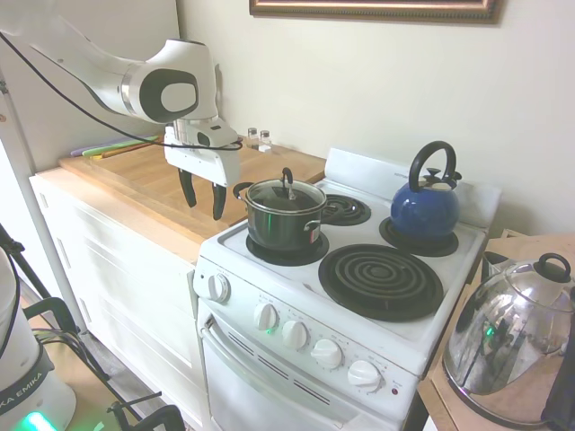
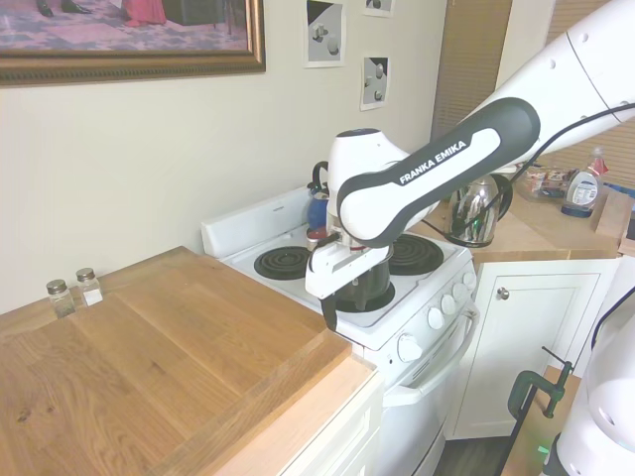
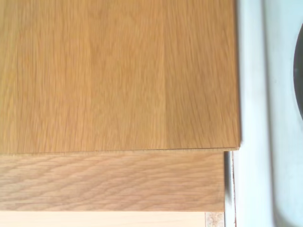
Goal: Uncover the lid of the pot
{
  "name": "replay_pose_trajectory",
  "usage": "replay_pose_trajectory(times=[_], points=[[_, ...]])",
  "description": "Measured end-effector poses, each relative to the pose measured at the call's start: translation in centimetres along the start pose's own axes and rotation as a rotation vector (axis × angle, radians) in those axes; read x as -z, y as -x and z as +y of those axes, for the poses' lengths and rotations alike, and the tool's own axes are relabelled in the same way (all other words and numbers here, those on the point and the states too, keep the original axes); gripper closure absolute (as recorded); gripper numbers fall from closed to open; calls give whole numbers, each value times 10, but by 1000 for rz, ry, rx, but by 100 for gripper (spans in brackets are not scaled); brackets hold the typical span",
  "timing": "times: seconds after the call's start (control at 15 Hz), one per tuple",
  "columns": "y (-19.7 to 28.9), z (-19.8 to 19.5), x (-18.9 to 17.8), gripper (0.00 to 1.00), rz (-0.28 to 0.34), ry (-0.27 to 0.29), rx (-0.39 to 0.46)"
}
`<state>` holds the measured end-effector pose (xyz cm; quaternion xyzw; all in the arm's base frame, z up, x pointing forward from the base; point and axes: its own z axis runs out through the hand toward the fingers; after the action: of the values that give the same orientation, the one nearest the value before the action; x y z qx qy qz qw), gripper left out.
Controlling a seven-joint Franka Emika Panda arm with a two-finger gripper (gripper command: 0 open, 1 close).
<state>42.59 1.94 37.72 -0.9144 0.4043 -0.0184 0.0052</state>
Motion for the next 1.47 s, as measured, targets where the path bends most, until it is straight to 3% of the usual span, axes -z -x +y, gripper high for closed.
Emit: replay_pose_trajectory(times=[0.27,0.4,0.6,0.73,0.93,1.2,1.47], points=[[13,-8,7,0,14,-6,27],[33,-7,24,0,34,-34,46],[40,25,58,0,83,-90,-1],[18,58,84,0,102,-127,-58],[-32,99,116,0,145,-172,-75],[-87,104,146,0,204,-169,95],[-141,91,144,0,180,-134,298]])
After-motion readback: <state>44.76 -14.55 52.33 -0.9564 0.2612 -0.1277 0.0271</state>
